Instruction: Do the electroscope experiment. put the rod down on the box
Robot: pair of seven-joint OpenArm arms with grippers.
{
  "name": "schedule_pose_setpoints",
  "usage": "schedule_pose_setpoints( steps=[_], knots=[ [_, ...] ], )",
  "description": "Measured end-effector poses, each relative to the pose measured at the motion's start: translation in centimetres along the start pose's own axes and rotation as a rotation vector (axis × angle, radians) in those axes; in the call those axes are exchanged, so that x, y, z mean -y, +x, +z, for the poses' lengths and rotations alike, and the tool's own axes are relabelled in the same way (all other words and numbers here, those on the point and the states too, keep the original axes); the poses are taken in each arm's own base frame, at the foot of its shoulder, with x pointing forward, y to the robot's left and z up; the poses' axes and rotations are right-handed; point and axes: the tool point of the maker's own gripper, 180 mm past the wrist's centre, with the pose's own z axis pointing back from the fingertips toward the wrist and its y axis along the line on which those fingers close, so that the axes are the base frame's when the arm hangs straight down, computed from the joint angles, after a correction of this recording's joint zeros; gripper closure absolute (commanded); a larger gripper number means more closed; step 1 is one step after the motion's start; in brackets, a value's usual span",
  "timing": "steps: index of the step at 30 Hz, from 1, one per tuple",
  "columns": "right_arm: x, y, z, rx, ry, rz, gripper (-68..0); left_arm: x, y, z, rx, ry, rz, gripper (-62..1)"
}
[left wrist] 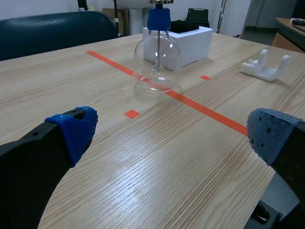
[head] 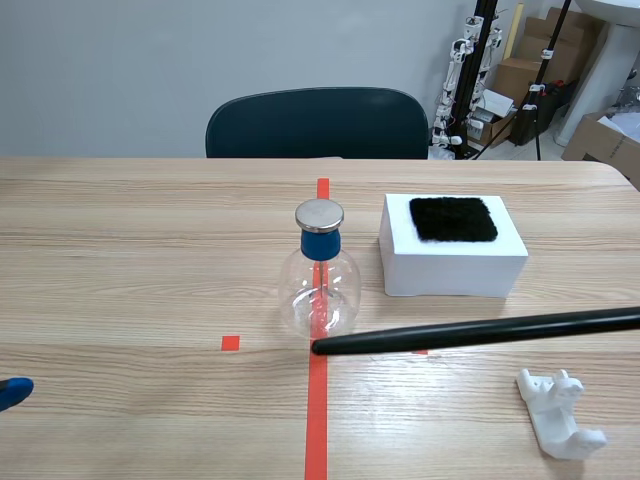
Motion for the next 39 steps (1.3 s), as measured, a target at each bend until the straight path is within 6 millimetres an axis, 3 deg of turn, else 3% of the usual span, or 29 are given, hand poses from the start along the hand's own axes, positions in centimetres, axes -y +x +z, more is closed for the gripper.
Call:
schedule_pose_setpoints(
  steps=[8,17,26,33,39],
  knots=[
    [-2.2,-2.4,-2.7,-0.087,0.177,-0.016,0.0,0.0,0.0,0.0,0.000,0.000,0.000,-62.3],
    [-4.2,-3.4,-5.9,-0.152,0.244,-0.070,0.0,0.0,0.0,0.0,0.000,0.000,0.000,-62.3],
    [-8.1,-3.0,-7.6,-0.187,0.383,-0.173,0.0,0.0,0.0,0.0,0.000,0.000,0.000,-62.3],
    [-8.1,-2.7,-9.1,-0.191,0.401,-0.187,0.0,0.0,0.0,0.0,0.000,0.000,0.000,-62.3],
    [-9.7,-2.7,-10.1,-0.195,0.475,-0.121,0.0,0.0,0.0,0.0,0.000,0.000,0.000,-62.3]
  ],
)
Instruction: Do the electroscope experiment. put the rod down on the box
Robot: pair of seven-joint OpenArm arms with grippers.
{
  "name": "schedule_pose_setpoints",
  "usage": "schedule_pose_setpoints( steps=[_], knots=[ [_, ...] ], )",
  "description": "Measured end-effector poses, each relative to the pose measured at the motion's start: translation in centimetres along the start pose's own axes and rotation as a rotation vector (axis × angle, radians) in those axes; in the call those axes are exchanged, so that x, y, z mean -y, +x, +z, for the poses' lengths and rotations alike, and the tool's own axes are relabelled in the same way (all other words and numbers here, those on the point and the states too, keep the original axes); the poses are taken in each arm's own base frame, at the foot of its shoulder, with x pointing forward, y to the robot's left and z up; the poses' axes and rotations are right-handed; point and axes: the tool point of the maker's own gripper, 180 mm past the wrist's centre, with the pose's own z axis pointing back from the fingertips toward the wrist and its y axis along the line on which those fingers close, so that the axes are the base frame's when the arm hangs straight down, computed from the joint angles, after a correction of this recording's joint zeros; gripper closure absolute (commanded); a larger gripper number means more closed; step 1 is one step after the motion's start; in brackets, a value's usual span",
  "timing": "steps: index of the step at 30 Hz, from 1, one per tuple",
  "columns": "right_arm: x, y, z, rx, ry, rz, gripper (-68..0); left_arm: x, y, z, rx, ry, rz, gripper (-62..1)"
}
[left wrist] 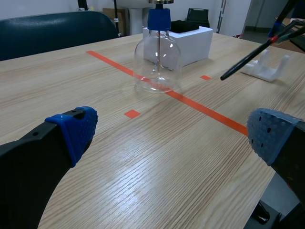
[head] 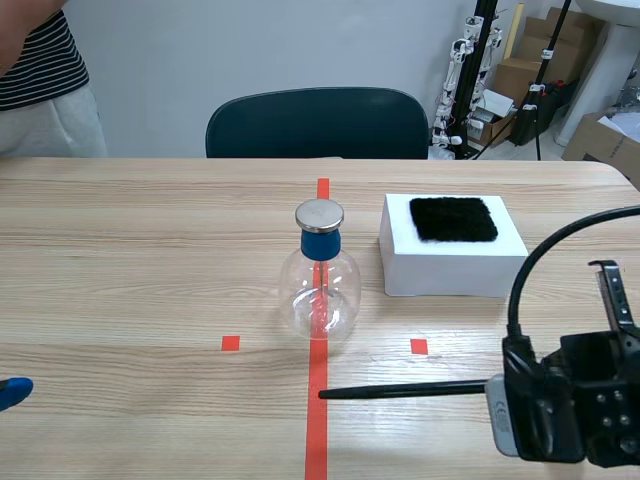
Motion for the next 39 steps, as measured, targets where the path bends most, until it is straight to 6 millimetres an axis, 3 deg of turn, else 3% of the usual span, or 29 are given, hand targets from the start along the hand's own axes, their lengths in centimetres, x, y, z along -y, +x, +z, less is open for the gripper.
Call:
schedule_pose_setpoints(
  steps=[11,16,22,32,39],
  knots=[
    [-1.3,0.7,-2.6,-0.002,0.082,-0.007,0.0,0.0,0.0,0.0,0.000,0.000,0.000,-62.3],
    [-1.3,1.8,-2.8,0.049,0.115,-0.087,0.0,0.0,0.0,0.0,0.000,0.000,0.000,-62.3],
    [-0.4,1.7,-3.1,0.042,0.104,-0.095,0.0,0.0,0.0,0.0,0.000,0.000,0.000,-62.3],
    [-3.6,1.8,-4.0,0.042,0.231,-0.034,0.0,0.0,0.0,0.0,0.000,0.000,0.000,-62.3],
    [-2.9,1.5,-4.0,0.024,0.243,-0.018,0.0,0.0,0.0,0.0,0.000,0.000,0.000,-62.3]
  ],
)
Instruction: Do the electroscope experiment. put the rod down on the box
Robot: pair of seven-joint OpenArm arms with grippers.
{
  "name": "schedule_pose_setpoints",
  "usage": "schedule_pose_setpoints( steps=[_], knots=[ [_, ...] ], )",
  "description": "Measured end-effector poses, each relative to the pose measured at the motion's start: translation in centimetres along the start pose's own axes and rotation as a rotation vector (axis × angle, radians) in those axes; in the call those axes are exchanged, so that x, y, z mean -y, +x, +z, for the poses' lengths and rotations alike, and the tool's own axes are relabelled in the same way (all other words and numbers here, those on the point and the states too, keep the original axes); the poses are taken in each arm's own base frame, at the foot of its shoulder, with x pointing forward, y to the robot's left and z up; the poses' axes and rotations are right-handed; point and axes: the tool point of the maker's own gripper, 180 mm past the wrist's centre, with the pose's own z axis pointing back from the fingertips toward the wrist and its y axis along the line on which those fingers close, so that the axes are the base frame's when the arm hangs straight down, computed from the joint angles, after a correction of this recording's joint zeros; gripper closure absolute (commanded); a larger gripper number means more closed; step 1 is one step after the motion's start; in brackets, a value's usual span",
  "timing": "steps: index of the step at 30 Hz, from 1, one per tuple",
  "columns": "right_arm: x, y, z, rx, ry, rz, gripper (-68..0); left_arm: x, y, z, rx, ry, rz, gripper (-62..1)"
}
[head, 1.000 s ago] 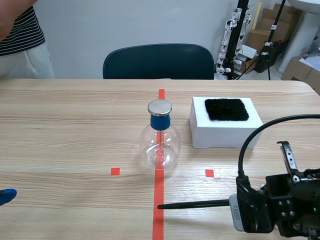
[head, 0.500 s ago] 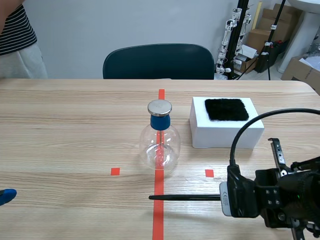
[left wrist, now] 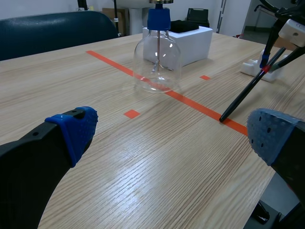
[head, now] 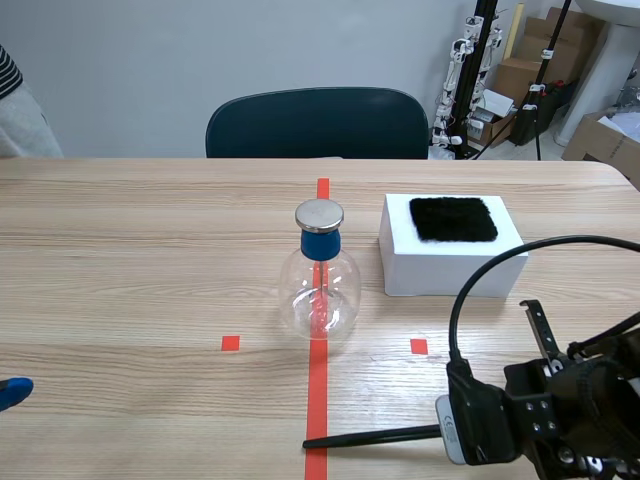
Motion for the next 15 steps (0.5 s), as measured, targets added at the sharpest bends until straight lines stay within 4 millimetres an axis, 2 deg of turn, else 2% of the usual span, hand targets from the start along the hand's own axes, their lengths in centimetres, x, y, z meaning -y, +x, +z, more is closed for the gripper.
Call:
schedule_pose_setpoints(
  steps=[15],
  knots=[
    [-0.9,1.2,-0.6,0.023,0.117,-0.025,0.0,0.0,0.0,0.0,0.000,0.000,0.000,-62.3]
  ],
)
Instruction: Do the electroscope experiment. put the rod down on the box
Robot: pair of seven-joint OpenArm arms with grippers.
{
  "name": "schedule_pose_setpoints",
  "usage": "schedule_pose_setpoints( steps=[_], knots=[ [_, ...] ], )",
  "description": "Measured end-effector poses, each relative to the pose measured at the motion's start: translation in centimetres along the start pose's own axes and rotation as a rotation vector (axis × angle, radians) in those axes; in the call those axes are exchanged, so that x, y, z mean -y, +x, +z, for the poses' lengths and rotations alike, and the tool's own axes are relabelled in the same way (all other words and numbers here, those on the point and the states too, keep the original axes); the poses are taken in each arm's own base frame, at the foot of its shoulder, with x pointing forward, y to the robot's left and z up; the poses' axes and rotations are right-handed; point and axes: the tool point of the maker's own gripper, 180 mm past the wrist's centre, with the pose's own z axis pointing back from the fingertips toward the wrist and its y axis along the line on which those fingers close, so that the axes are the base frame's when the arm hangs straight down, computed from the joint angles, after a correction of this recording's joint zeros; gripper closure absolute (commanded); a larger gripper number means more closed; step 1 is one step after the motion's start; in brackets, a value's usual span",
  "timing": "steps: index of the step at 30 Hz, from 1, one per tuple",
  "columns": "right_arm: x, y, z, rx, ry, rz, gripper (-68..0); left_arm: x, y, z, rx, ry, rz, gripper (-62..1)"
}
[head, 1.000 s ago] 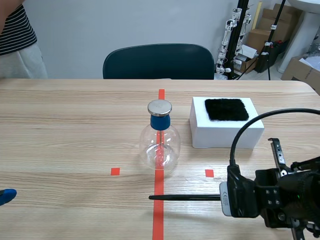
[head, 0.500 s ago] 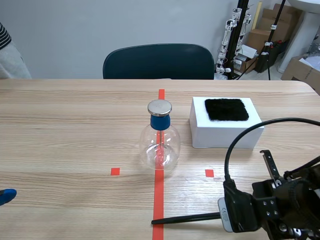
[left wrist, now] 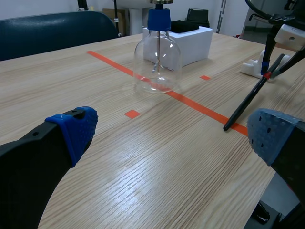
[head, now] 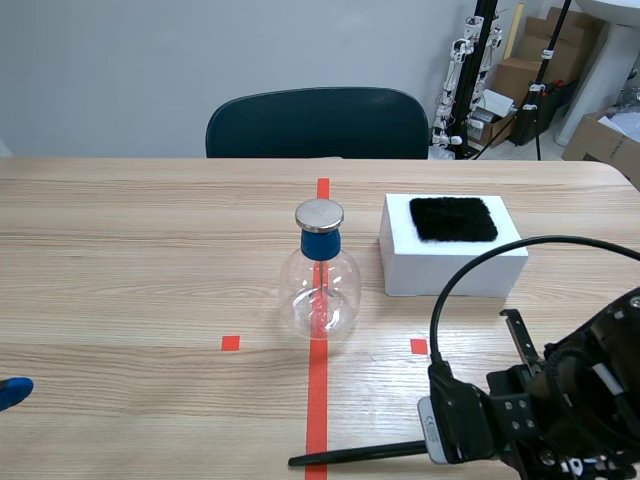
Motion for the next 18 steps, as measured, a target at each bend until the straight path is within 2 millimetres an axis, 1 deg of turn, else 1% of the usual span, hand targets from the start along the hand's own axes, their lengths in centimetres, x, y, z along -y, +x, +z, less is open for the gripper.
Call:
schedule_pose_setpoints(
  steps=[7,9,11,14,18],
  knots=[
    [0.5,0.0,0.2,-0.011,0.011,-0.009,-0.1,0.0,0.0,0.0,0.001,0.000,0.000,-62.3],
    [0.9,0.0,0.1,-0.015,-0.019,-0.031,-1.8,0.0,0.0,0.0,0.001,0.000,0.000,-62.3],
    [1.1,0.0,0.1,-0.020,-0.034,-0.043,-4.9,0.0,0.0,0.0,0.001,0.000,0.000,-62.3],
    [1.0,0.2,0.0,-0.022,-0.031,-0.039,-12.5,0.0,0.0,0.0,0.000,0.000,0.000,-62.3],
    [0.2,0.2,-0.3,-0.028,-0.006,-0.027,-23.3,0.0,0.0,0.0,0.001,0.000,0.000,-62.3]
  ],
)
